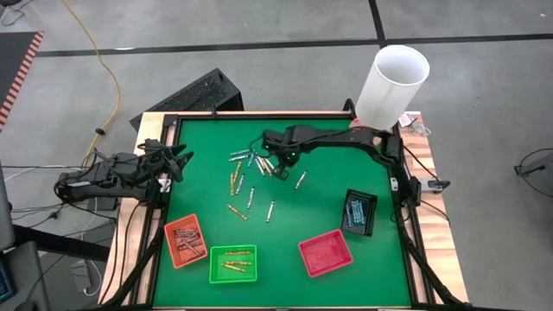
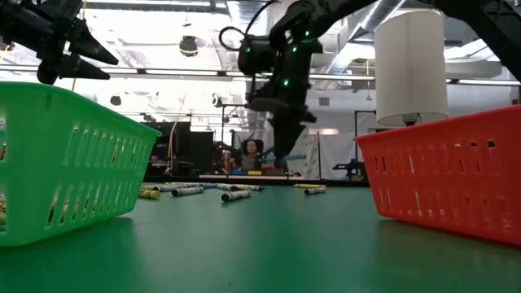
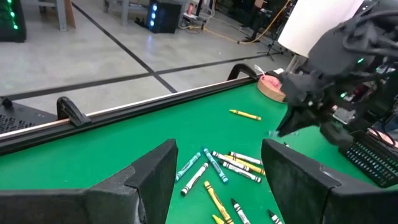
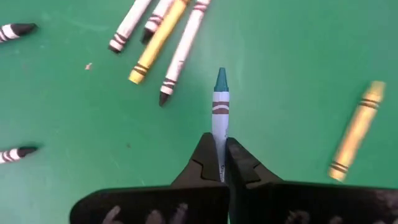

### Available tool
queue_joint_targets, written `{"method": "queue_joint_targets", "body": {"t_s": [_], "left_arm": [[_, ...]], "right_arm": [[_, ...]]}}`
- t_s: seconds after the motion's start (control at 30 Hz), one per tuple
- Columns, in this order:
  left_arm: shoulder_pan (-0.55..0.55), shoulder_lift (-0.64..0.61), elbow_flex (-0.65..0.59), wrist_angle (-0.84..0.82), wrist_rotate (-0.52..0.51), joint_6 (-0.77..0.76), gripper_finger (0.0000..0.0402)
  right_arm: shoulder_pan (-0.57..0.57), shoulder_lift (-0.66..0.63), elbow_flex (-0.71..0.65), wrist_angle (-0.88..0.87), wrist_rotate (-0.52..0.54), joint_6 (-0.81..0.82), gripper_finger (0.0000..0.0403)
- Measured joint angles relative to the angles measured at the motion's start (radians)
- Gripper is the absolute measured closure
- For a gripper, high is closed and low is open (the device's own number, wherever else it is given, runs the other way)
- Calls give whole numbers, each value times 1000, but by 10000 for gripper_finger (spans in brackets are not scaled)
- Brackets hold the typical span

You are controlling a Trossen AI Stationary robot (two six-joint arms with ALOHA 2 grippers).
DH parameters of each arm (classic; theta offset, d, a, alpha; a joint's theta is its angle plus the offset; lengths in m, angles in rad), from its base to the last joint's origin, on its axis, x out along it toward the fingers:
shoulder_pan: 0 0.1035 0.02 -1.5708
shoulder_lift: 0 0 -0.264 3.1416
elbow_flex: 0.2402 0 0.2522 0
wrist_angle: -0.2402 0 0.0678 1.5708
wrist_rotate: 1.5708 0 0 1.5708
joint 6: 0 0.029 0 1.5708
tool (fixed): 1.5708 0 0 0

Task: Sort crayons
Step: Put the blue crayon into the black bin

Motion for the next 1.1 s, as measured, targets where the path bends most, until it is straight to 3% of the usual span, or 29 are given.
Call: {"method": "queue_joint_targets", "body": {"t_s": [0.23, 0.5, 0.83, 1.1], "left_arm": [[0, 0, 0, 0, 0, 0, 178], [0, 0, 0, 0, 0, 0, 178], [0, 0, 0, 0, 0, -4, 178], [0, 0, 0, 0, -5, -4, 178]], "right_arm": [[48, -119, -45, -103, 109, 47, 403], [106, -335, -257, -126, 130, 231, 403], [293, -636, -609, -167, 157, 792, 403], [516, -736, -707, -267, 173, 1252, 403]]}}
